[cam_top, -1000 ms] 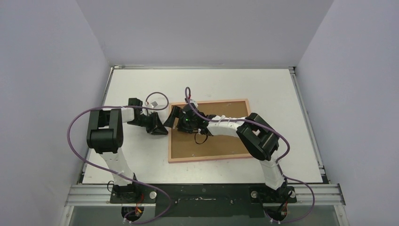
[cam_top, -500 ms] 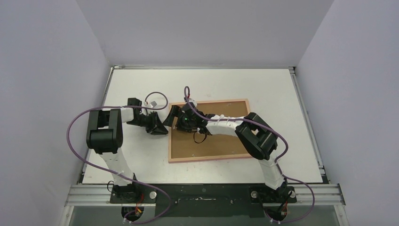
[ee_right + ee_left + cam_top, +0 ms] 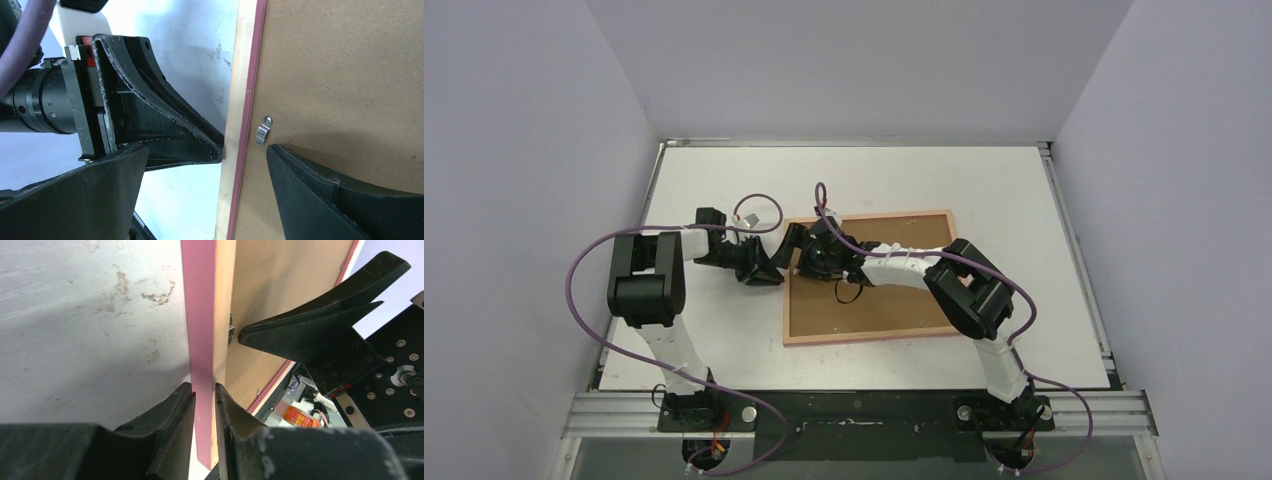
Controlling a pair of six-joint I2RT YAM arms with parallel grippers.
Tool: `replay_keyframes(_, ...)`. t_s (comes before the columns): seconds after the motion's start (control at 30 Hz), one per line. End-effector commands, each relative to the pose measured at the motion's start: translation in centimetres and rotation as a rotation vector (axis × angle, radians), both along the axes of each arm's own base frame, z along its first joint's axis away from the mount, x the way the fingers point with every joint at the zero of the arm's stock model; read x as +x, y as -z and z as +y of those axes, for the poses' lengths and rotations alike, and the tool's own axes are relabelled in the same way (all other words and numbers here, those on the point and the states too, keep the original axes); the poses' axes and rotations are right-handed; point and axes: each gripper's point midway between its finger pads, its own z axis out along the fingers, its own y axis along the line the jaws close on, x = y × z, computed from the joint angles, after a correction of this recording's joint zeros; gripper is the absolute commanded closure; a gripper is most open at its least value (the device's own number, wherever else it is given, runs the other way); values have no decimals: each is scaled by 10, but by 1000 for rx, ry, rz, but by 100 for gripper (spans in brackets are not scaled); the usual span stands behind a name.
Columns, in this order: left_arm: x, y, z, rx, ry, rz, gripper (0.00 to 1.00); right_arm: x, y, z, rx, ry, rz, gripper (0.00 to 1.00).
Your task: Put the photo into the frame
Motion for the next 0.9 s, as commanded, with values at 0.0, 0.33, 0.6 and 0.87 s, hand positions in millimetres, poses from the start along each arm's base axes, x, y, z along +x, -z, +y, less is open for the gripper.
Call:
replay_keyframes(0.0, 5, -22, -9, -72, 36, -92, 80, 1, -10, 12, 24, -19, -22, 7)
replay_keyframes(0.33, 4, -9, -11, -53, 48, -72, 83, -2, -5, 8, 15, -8, -13, 7)
replay_keyframes(0.6, -1, 6, -16, -4, 71, -46, 89, -2, -4, 10, 16, -8, -10, 7)
replay_keyframes(0.87, -5, 20, -14, 13, 65, -1, 92, -2, 1, 10, 8, 3, 2, 7)
